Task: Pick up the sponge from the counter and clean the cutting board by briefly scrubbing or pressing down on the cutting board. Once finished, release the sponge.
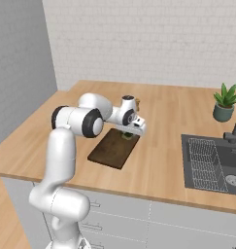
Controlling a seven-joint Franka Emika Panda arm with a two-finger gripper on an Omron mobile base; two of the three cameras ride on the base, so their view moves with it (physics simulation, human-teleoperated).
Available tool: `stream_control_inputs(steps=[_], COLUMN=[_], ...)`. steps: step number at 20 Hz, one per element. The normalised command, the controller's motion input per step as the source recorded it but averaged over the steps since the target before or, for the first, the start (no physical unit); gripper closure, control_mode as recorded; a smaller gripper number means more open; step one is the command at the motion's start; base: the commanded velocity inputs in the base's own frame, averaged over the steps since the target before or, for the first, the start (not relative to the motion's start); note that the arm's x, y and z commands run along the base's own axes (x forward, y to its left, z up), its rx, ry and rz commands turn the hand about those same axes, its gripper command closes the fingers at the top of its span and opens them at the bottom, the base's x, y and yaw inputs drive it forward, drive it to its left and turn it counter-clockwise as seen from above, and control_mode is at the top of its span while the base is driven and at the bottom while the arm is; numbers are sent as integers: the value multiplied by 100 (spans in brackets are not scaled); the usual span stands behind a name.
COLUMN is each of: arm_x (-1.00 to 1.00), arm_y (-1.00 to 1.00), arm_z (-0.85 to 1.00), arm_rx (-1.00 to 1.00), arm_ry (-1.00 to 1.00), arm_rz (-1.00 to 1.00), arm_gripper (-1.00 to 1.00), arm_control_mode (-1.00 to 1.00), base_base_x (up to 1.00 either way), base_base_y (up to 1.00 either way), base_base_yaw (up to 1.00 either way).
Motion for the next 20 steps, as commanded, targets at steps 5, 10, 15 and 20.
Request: stream_control_inputs(steps=[5, 10, 15, 20], arm_x=[-75, -80, -82, -100], arm_y=[-60, -18, 22, 9], arm_z=[-35, -53, -54, -39], arm_rx=[0, -4, -10, 1], arm_ry=[0, 0, -5, -2], arm_rz=[0, 0, 0, 0], arm_gripper=[100, 100, 100, 100], arm_control_mode=[-100, -100, -100, -100], base_base_x=[0, 0, 0, 0], base_base_y=[0, 0, 0, 0], base_base_yaw=[0, 0, 0, 0])
